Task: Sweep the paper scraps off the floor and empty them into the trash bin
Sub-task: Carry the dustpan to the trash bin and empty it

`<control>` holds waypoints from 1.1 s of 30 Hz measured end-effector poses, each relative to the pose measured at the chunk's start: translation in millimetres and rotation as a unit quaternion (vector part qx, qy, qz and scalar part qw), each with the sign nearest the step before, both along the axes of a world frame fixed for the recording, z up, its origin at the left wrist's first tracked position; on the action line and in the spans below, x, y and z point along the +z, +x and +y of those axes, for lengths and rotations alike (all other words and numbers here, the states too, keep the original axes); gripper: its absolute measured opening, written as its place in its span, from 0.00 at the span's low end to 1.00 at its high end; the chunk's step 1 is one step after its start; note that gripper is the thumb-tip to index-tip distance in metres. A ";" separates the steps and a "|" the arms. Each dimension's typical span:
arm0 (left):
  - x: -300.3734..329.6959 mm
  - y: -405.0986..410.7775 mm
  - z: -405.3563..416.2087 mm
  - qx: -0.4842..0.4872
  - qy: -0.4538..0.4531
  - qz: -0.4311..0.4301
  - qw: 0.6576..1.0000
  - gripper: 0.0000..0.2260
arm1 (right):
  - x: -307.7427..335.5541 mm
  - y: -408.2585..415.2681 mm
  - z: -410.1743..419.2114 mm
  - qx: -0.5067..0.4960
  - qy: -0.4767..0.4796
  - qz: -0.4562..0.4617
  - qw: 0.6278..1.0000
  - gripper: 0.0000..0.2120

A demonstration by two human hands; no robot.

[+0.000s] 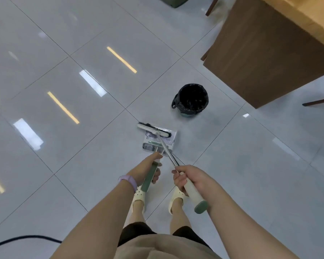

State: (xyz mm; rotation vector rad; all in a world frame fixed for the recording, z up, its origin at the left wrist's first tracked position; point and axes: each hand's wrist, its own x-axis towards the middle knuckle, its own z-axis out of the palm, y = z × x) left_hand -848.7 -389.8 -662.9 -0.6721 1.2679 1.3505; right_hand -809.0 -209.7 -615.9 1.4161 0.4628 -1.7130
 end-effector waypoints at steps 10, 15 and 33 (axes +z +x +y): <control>-8.6 20.5 -0.4 0.051 0.001 -0.092 0.994 0.03 | 31.8 13.8 37.6 0.038 0.060 0.035 0.997 0.03; 0.7 36.8 -9.7 0.085 -0.001 -0.056 0.995 0.06 | 52.7 25.9 46.2 0.107 0.092 0.080 0.987 0.05; 131.0 -34.0 32.2 0.103 0.026 0.071 0.992 0.13 | 136.3 -14.2 112.1 0.027 0.041 0.240 0.970 0.13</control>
